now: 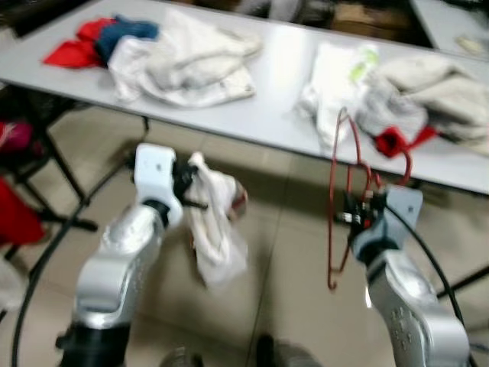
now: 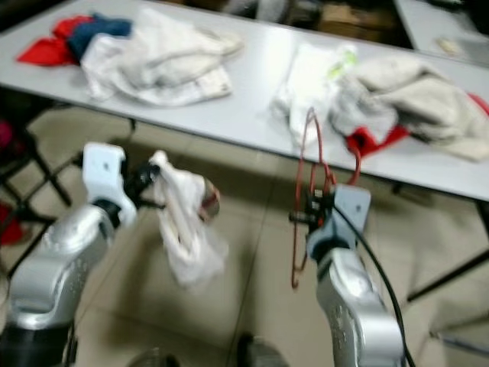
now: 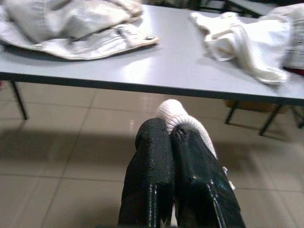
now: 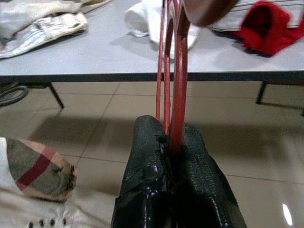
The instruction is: Hang hanger
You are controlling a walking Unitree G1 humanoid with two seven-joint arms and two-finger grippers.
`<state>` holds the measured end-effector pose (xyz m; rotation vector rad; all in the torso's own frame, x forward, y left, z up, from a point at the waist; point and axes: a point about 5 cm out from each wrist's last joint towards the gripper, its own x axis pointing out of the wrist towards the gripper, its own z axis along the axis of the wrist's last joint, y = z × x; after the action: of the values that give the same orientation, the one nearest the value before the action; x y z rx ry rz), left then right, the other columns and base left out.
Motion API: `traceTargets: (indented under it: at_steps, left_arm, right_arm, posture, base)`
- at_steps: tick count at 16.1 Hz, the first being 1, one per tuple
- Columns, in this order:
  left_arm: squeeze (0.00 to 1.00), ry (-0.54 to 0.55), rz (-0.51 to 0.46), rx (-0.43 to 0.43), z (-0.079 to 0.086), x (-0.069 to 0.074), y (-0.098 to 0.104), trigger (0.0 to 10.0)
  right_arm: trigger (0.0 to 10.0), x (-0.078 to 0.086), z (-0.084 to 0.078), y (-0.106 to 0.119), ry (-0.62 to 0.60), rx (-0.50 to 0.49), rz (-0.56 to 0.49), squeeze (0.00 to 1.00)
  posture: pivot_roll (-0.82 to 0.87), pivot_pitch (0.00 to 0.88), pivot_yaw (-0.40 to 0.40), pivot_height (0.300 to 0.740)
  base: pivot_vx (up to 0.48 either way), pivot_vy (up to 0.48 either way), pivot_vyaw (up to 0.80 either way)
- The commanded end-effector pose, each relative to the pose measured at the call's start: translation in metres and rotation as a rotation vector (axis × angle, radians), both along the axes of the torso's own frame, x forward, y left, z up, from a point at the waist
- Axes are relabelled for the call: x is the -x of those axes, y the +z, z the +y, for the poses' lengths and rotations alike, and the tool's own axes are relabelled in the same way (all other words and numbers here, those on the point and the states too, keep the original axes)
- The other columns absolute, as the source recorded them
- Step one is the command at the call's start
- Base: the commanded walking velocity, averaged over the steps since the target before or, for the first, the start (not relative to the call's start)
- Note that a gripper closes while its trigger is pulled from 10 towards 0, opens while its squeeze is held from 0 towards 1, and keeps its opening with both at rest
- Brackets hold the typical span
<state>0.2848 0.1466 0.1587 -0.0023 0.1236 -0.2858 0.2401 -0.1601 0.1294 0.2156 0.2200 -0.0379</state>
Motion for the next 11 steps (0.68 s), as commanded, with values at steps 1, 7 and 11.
traceTargets:
  at_steps: [1,7,11]
  left_arm:
    - [0.00,-0.020,-0.035,0.008,-0.0006,0.0024,0.0080,10.0]
    - [0.00,-0.059,-0.032,0.019,-0.0035,0.0033,0.0081,10.0]
    - [0.00,-0.077,-0.029,0.016,-0.0046,0.0038,0.0080,10.0]
  right_arm:
    - [10.0,-0.0004,0.0011,0.0100,0.020,0.000,-0.038,0.00]
    - [10.0,0.0010,0.0086,0.0115,0.103,0.016,-0.031,0.00]
    - [10.0,0.0027,0.0095,0.0109,0.112,0.018,-0.032,0.00]
  posture:
    - [-0.01,0.072,-0.023,0.740]
    - [-0.01,0.057,-0.021,0.740]
    - [-0.01,0.046,-0.013,0.740]
  base:
    - [0.000,0.000,0.00]
    - [0.254,0.000,0.00]
    - [0.326,0.000,-0.80]
